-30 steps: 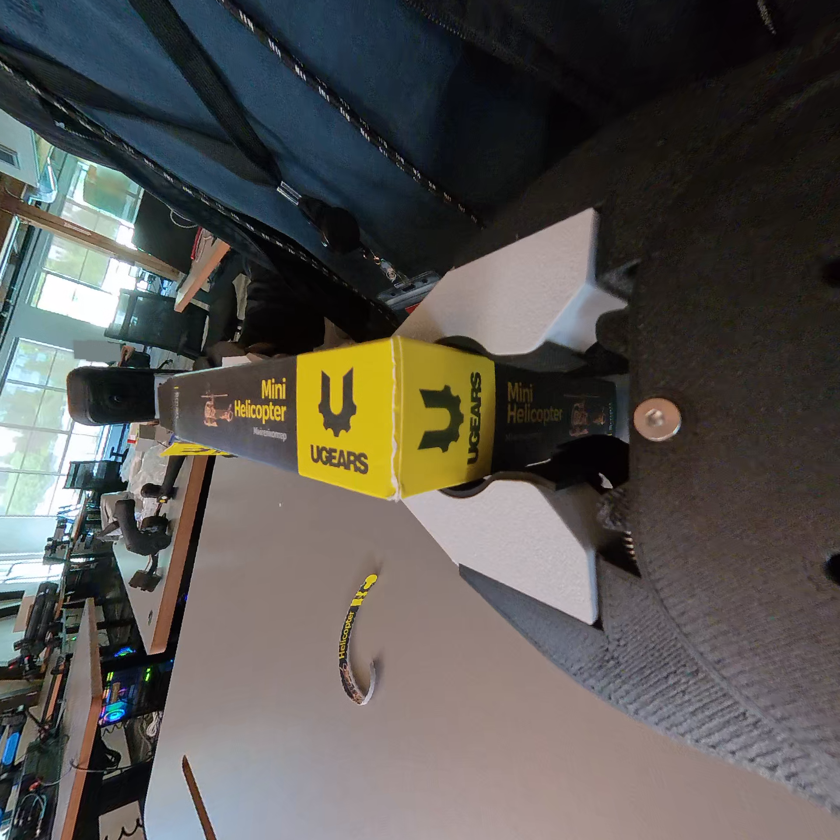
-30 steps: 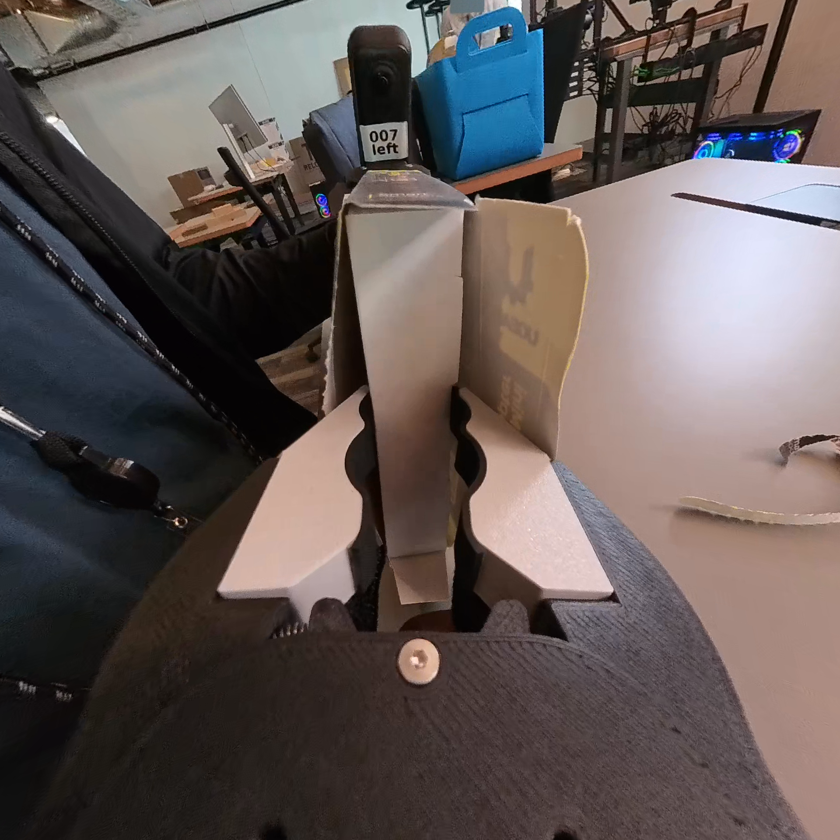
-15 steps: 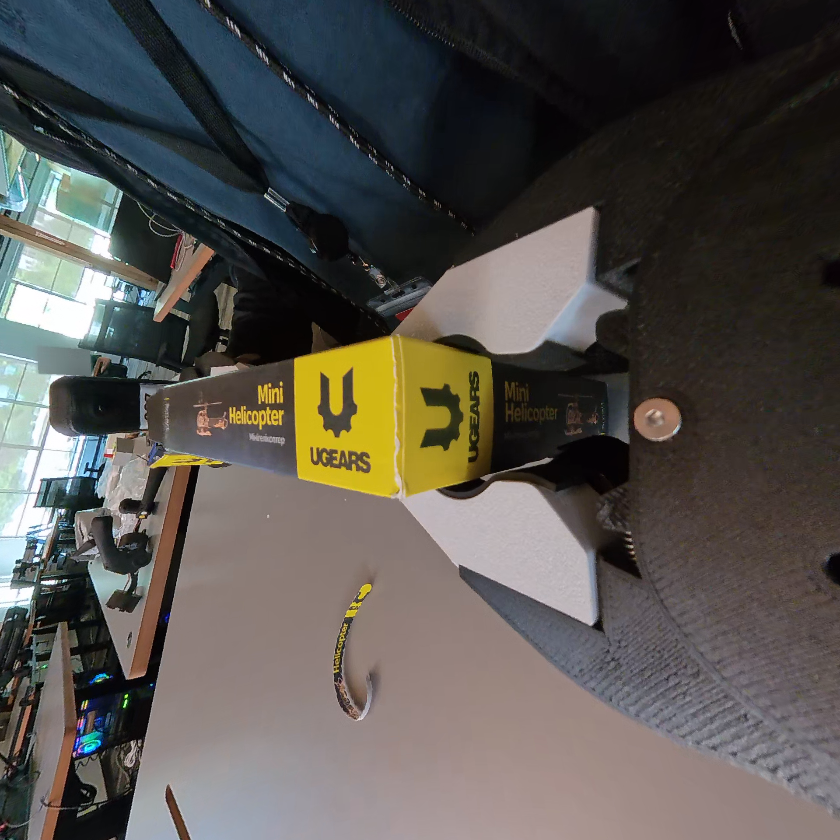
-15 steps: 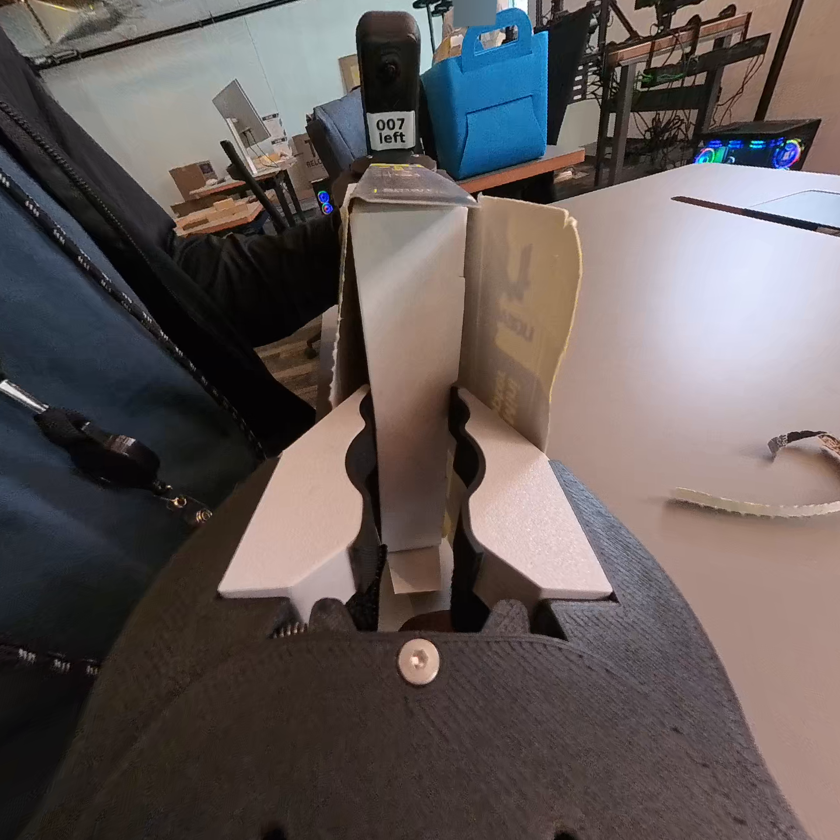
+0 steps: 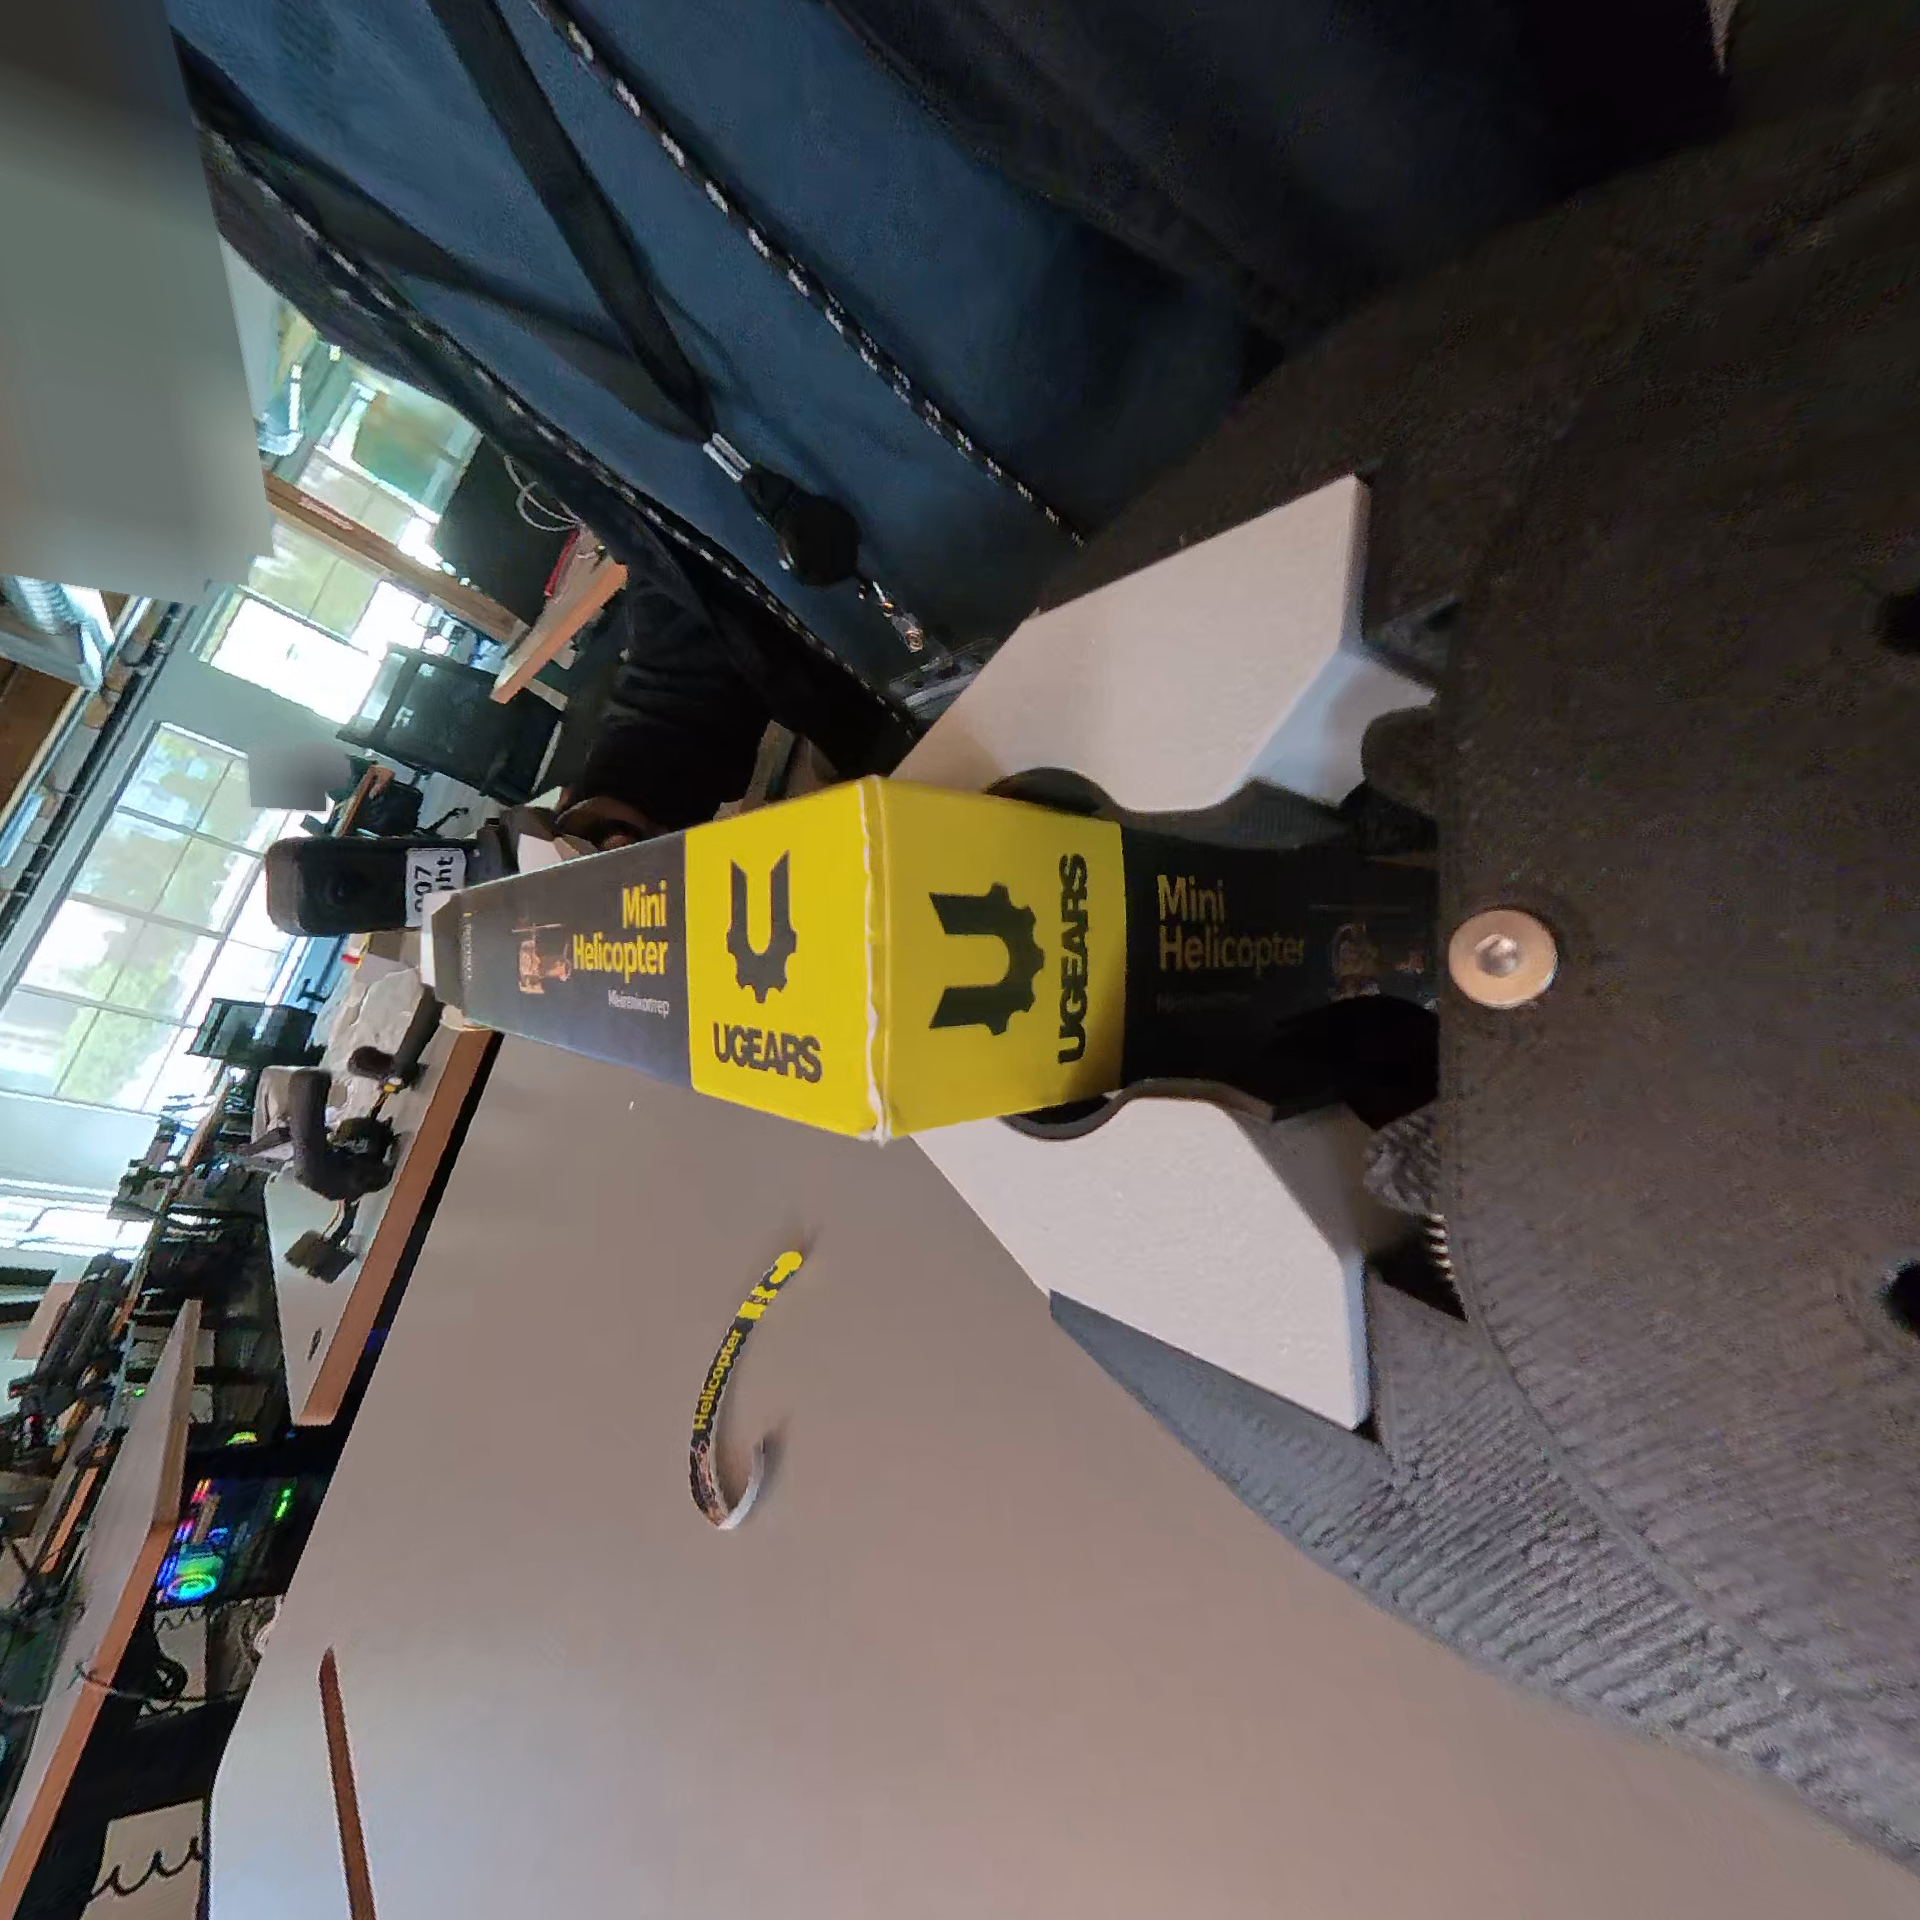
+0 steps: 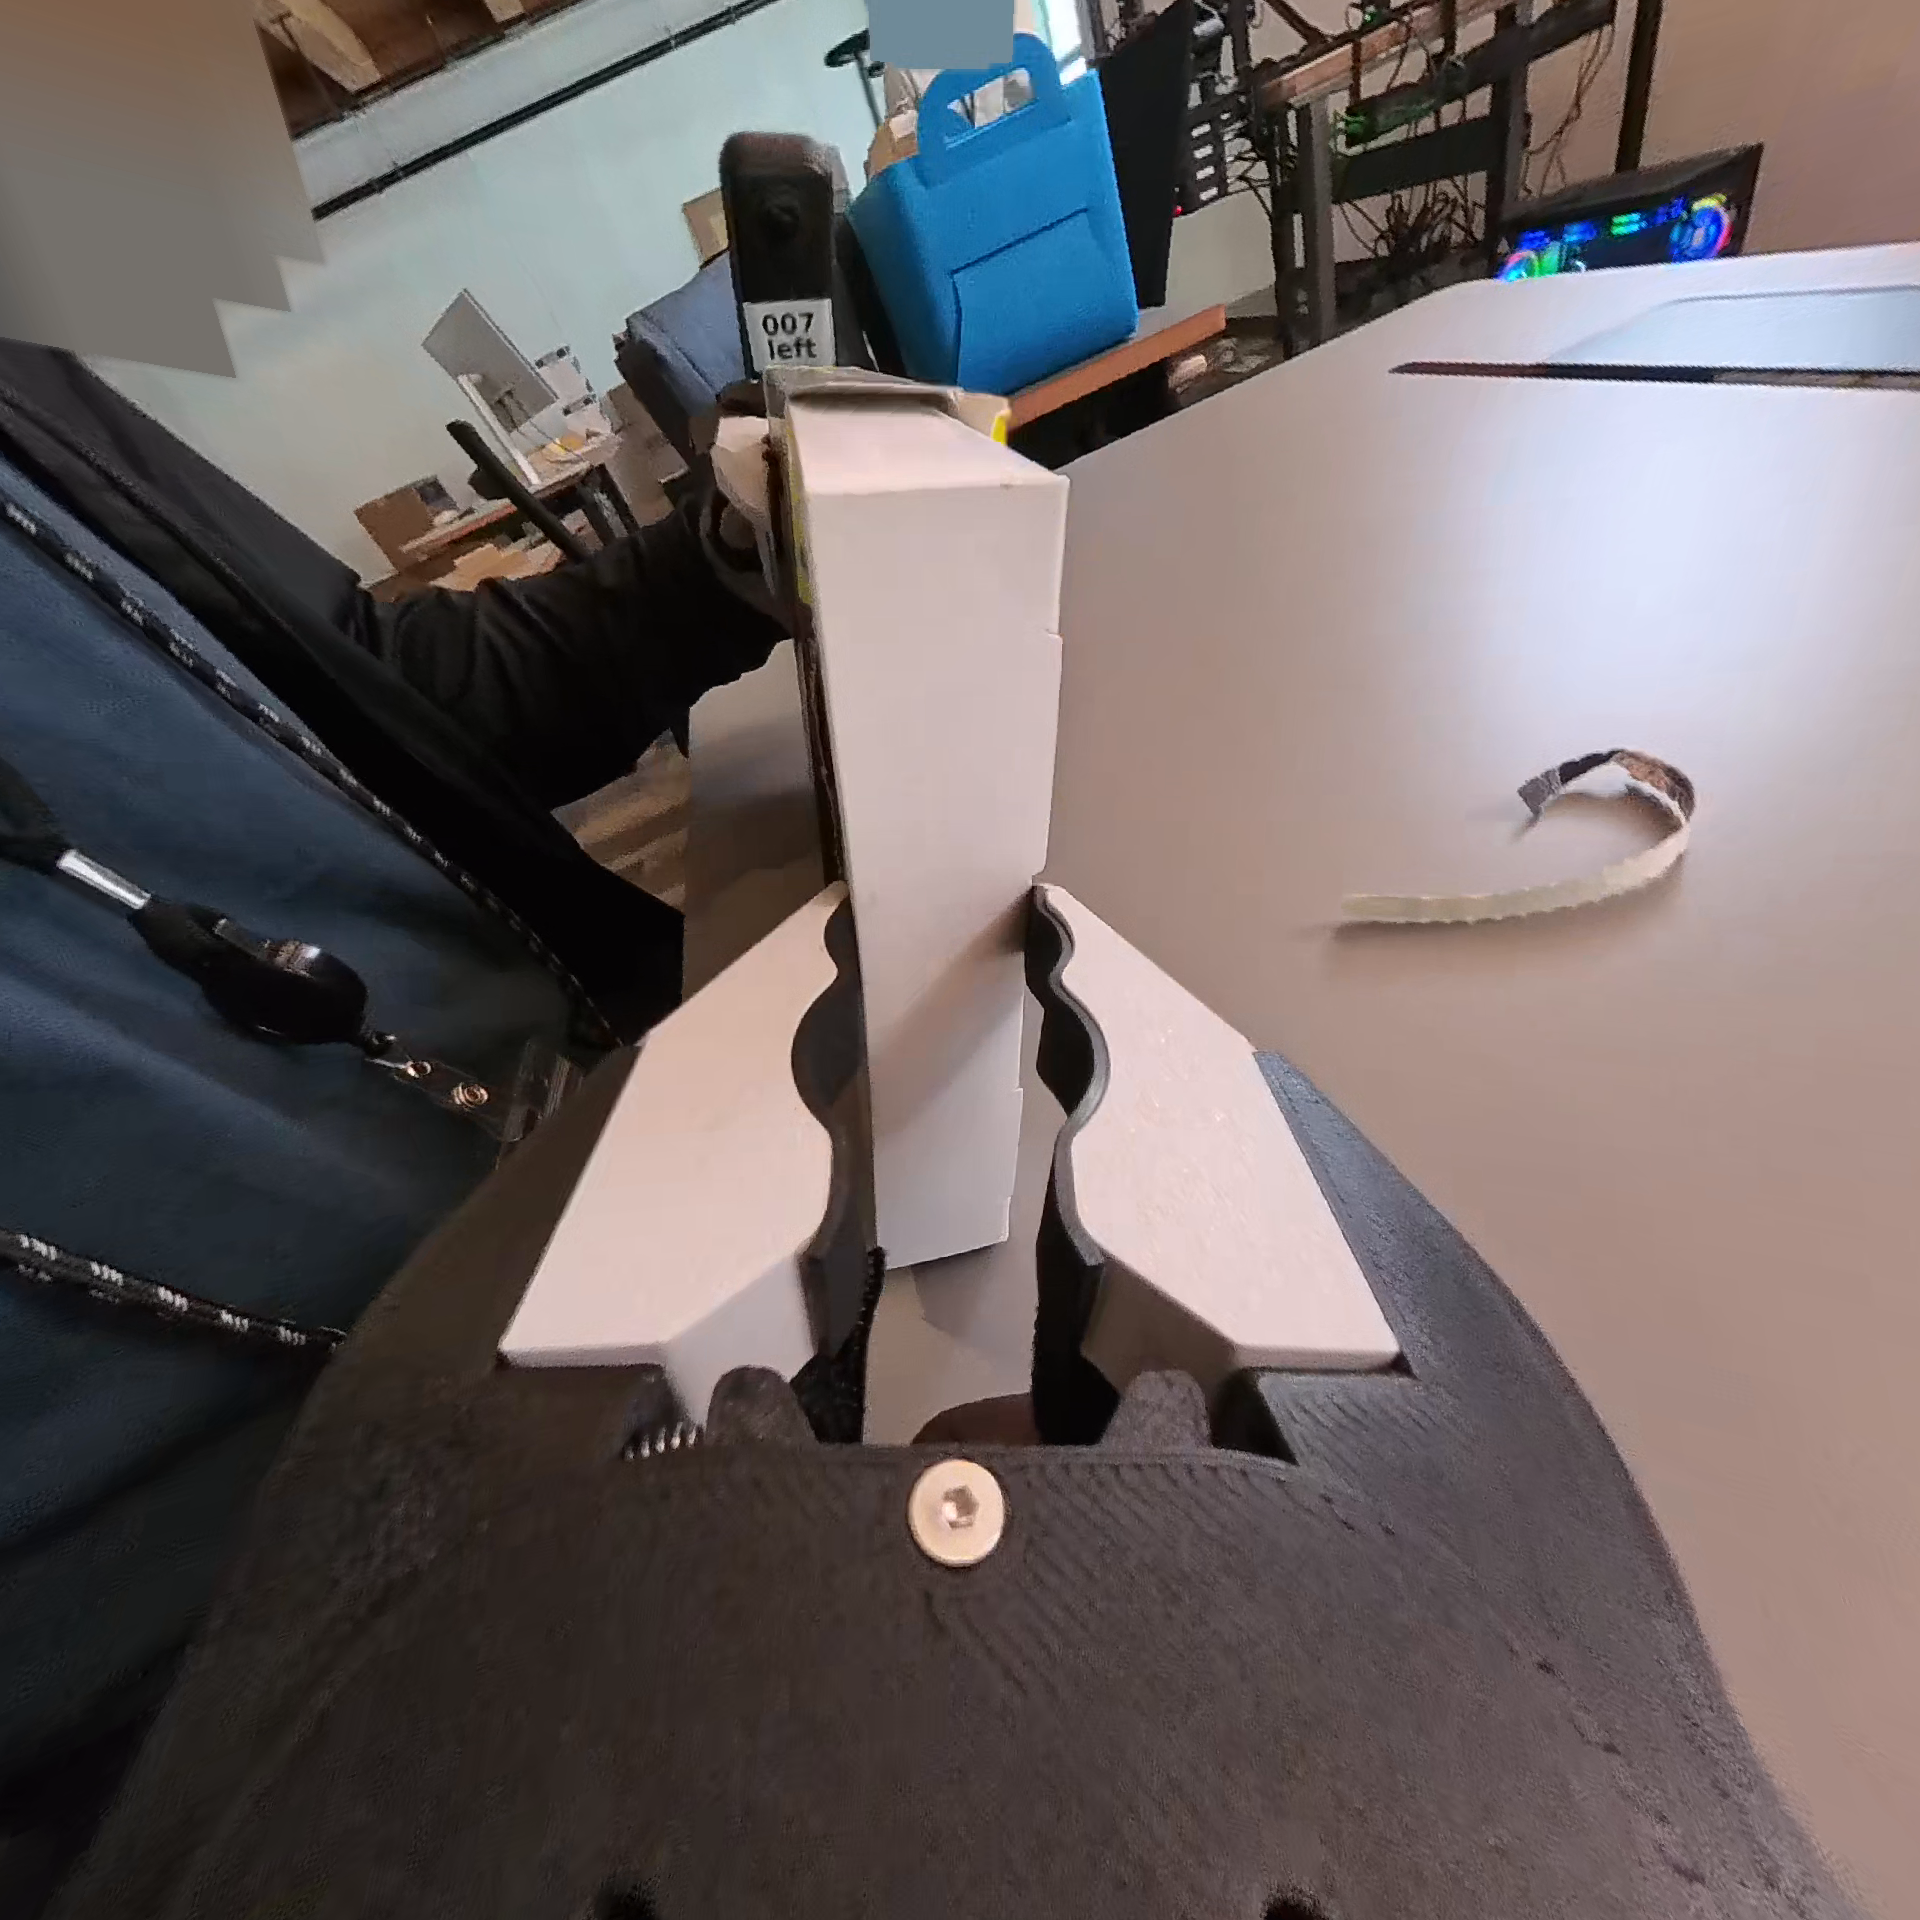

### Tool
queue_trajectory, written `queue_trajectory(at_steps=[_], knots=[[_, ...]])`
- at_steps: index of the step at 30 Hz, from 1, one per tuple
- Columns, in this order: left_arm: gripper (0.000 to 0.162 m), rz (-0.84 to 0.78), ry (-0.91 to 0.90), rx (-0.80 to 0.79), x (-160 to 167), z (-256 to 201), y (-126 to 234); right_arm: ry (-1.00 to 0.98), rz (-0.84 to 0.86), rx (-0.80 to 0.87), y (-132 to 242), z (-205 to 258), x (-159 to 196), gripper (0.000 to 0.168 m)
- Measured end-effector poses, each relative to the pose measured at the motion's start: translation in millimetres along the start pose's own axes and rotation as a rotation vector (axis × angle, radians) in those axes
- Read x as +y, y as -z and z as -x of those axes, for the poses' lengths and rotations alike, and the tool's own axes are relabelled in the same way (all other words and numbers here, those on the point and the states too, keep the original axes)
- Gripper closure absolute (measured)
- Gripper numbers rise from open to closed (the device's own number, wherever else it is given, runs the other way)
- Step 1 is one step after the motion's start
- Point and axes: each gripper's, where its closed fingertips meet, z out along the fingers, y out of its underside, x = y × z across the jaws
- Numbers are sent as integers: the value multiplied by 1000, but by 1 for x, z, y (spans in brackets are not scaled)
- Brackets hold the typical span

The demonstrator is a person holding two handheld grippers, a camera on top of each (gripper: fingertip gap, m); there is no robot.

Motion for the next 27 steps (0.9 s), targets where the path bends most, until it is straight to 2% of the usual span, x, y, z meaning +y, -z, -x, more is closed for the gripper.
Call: queue_trajectory(at_steps=[11, 18, 27], knots=[[119, -96, 279, 20, -2, 41, 5, -275, 21, -9, 3, -38, 2, 140], [119, -140, 446, 36, 3, 69, 3, -422, 59, -5, 25, -66, 10, 140], [120, -132, 650, 66, 3, 96, -48, -592, 70, 29, 73, -107, 18, 140]])
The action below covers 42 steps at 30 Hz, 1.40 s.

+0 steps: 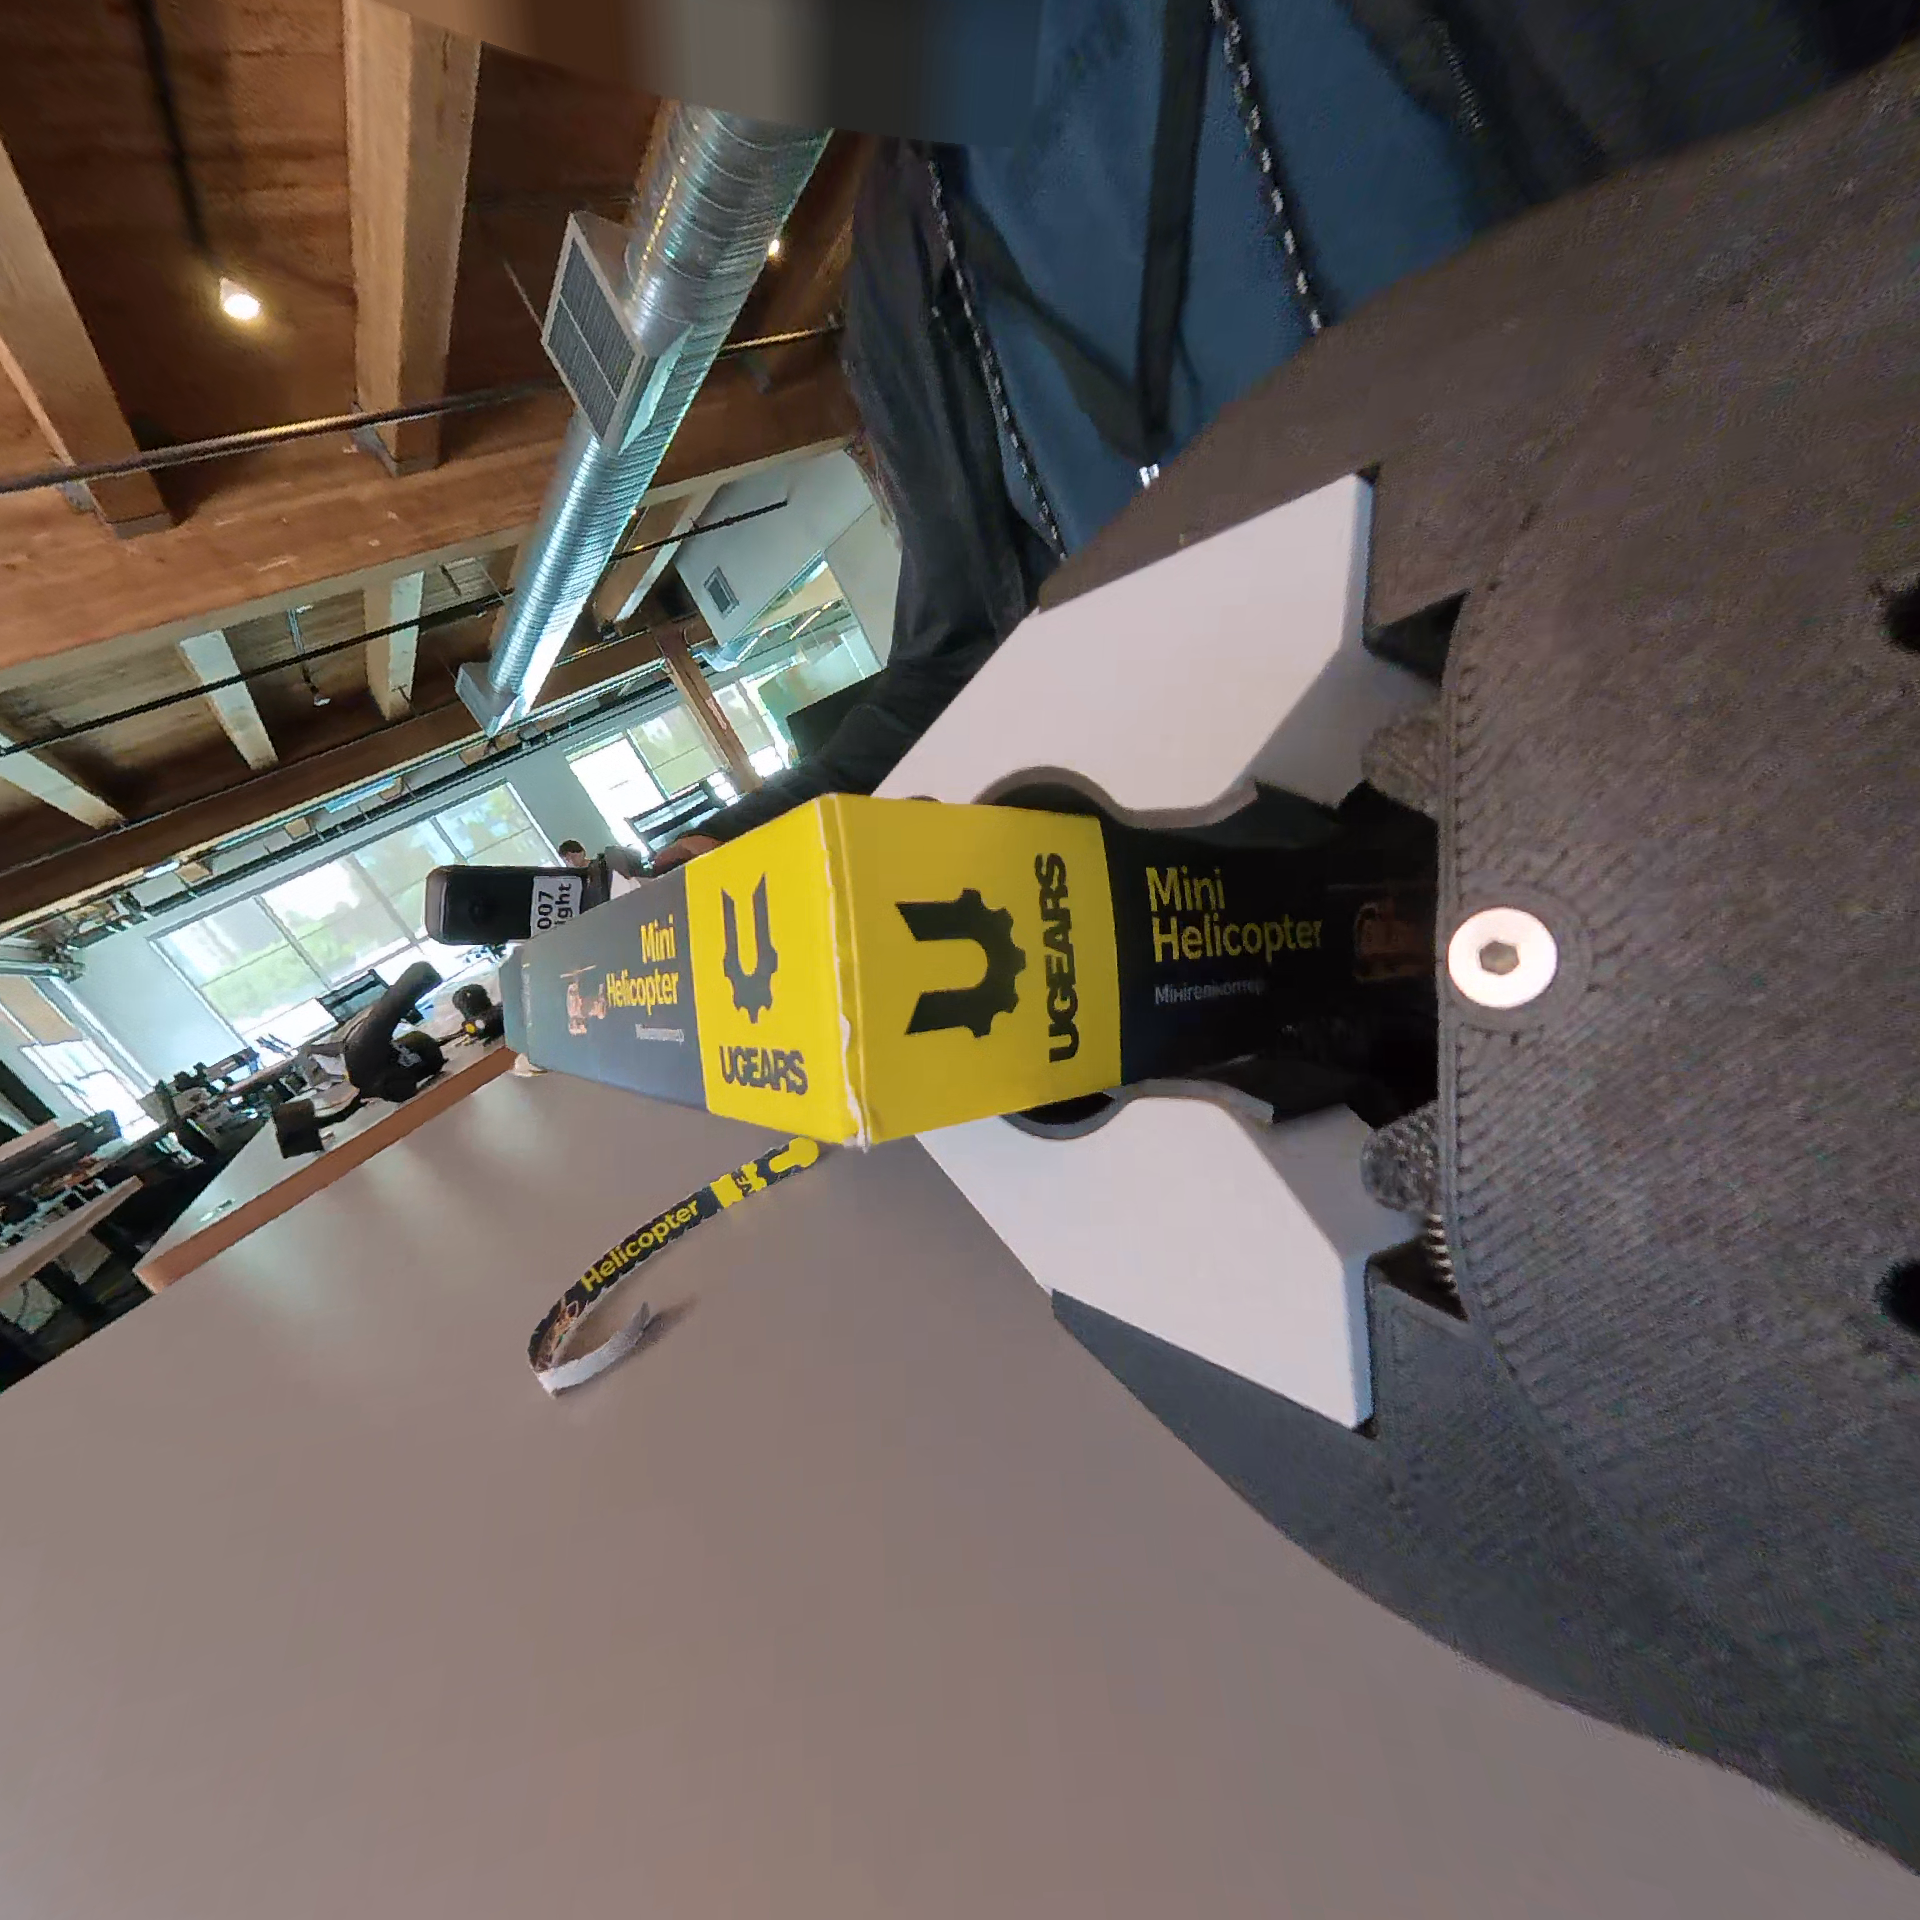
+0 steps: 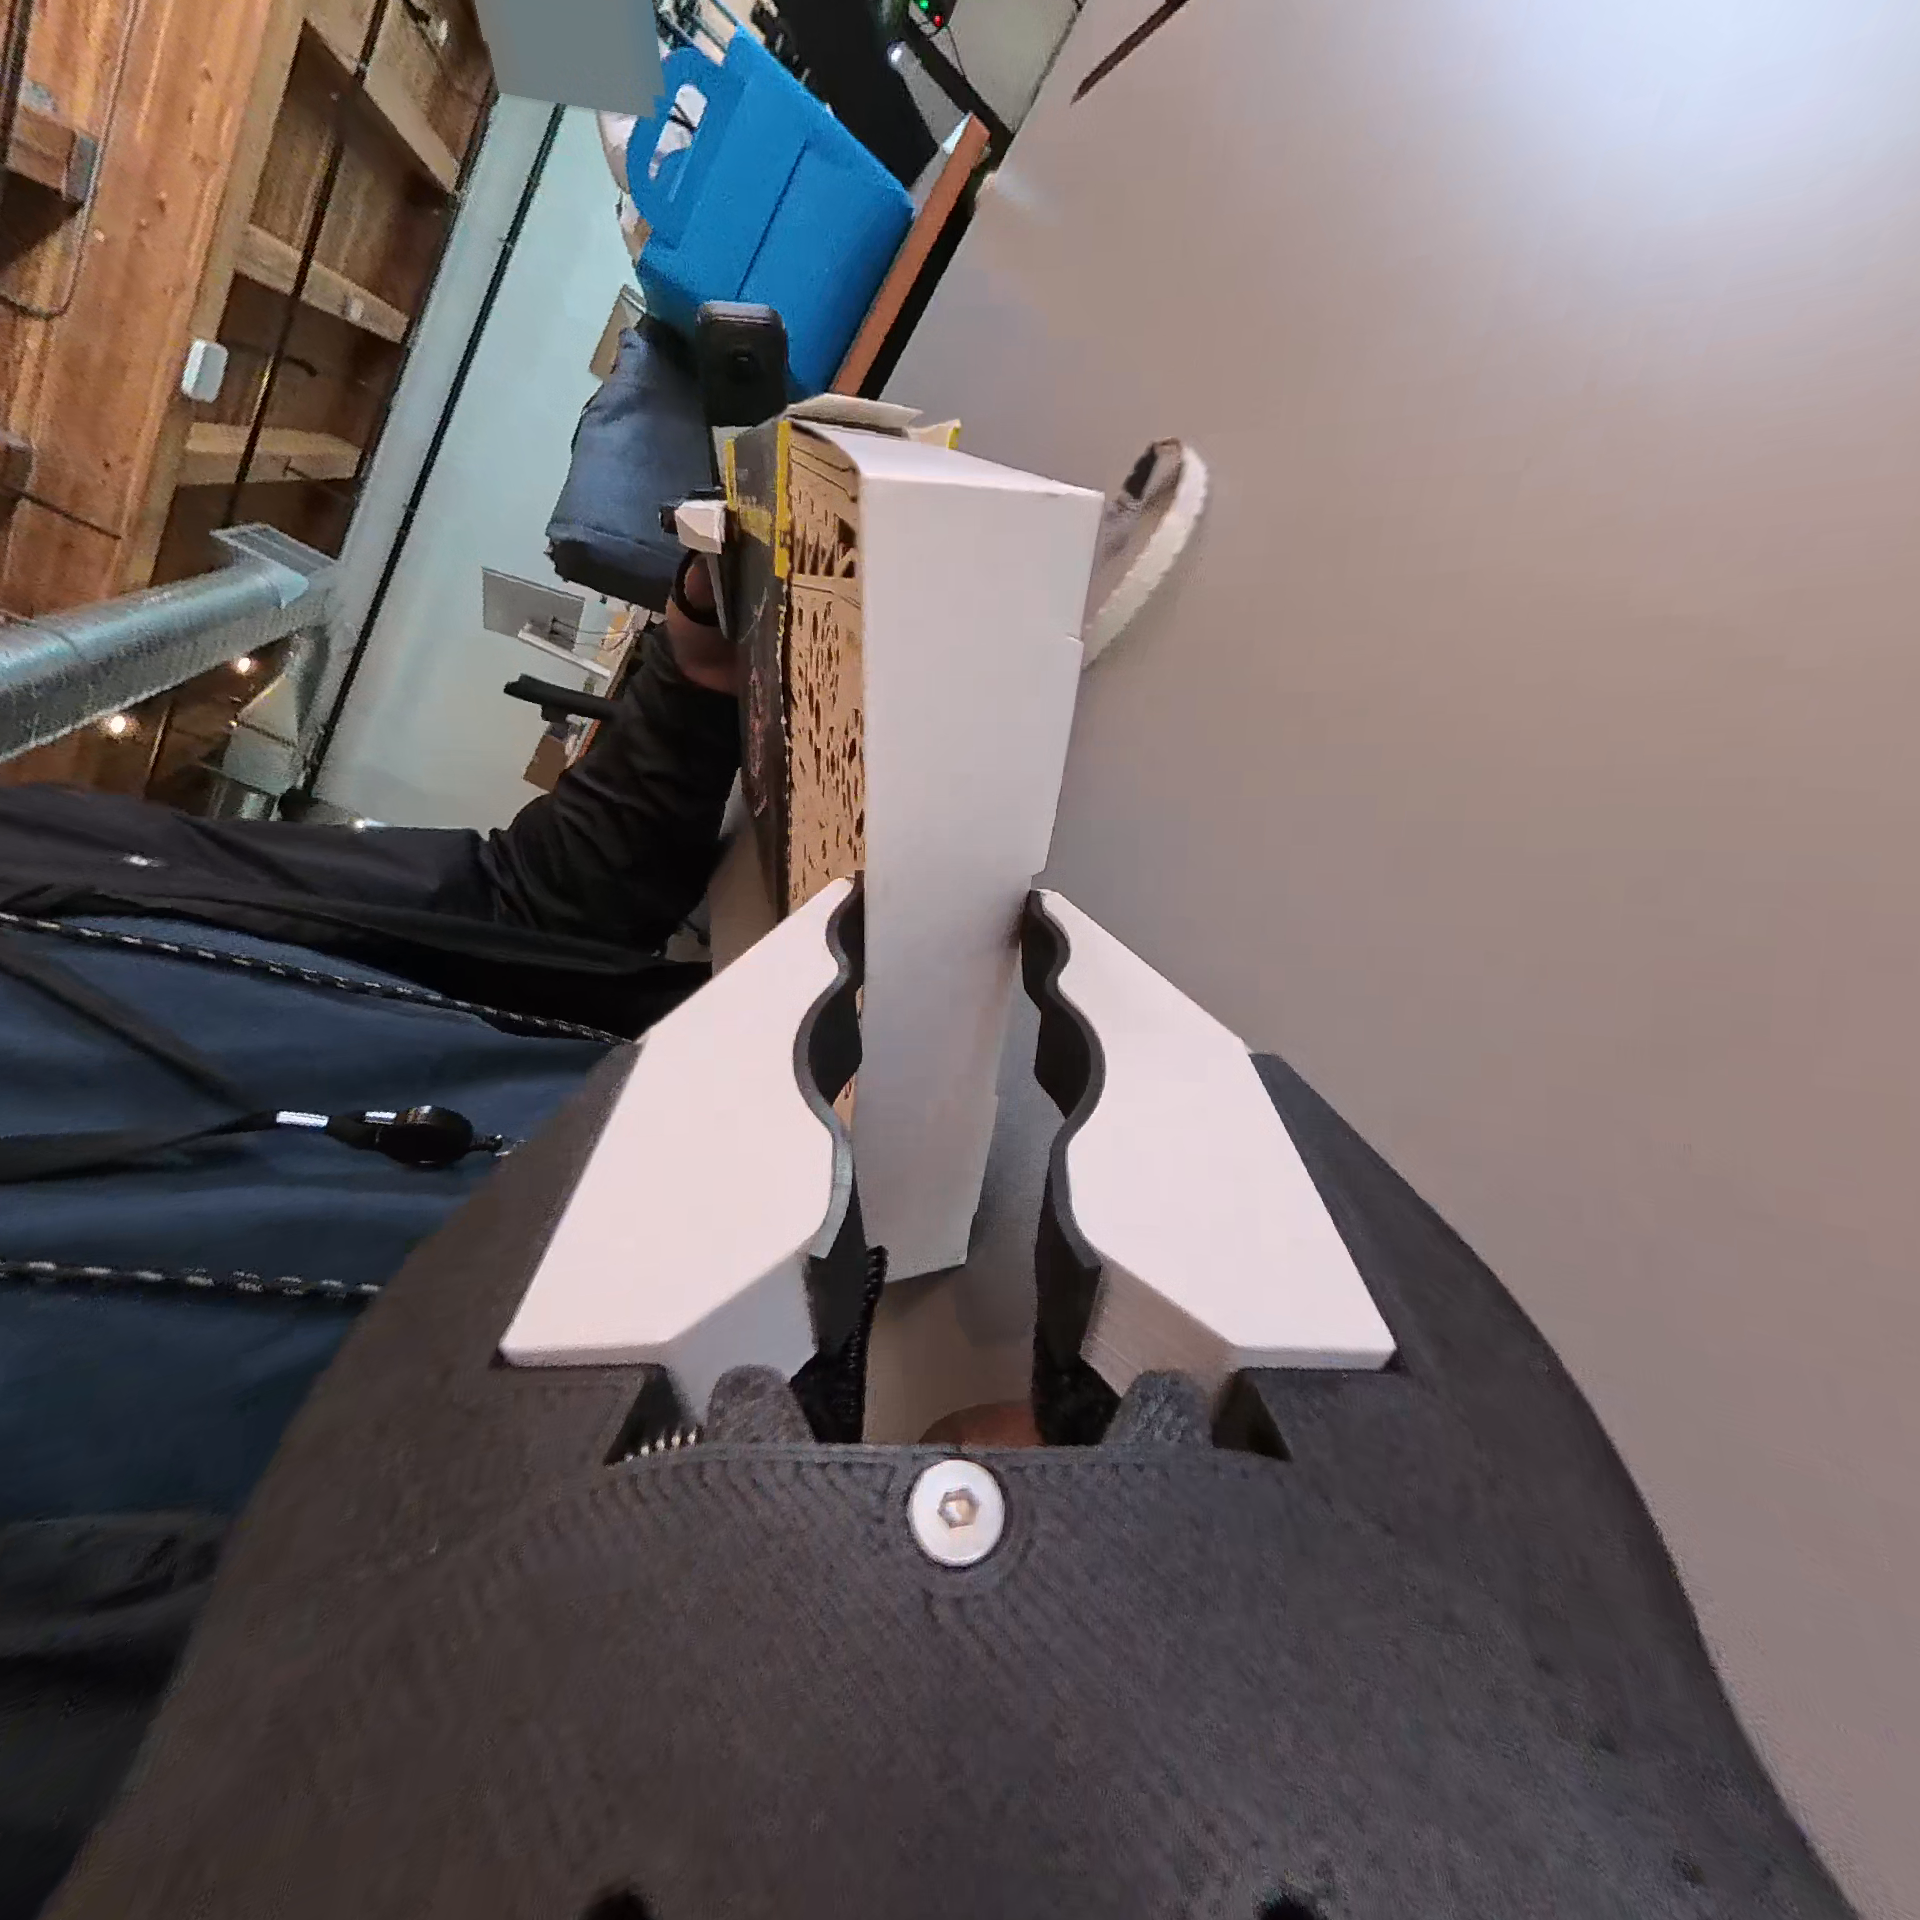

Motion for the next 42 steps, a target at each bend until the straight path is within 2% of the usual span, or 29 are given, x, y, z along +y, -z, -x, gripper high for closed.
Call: queue_trajectory(at_steps=[7, 17, 28, 42], knots=[[119, 20, 83, 8, -8, 11, -32, -73, 3, 15, 31, -19, -3, 140], [120, 8, 145, -5, -12, 19, -47, -124, 23, 31, 47, -36, -5, 140], [120, -66, 227, -42, -23, 31, -38, -191, 48, 92, 77, -71, -16, 141], [119, -115, 252, -100, -29, 39, -36, -212, 55, 121, 94, -87, -27, 141]])
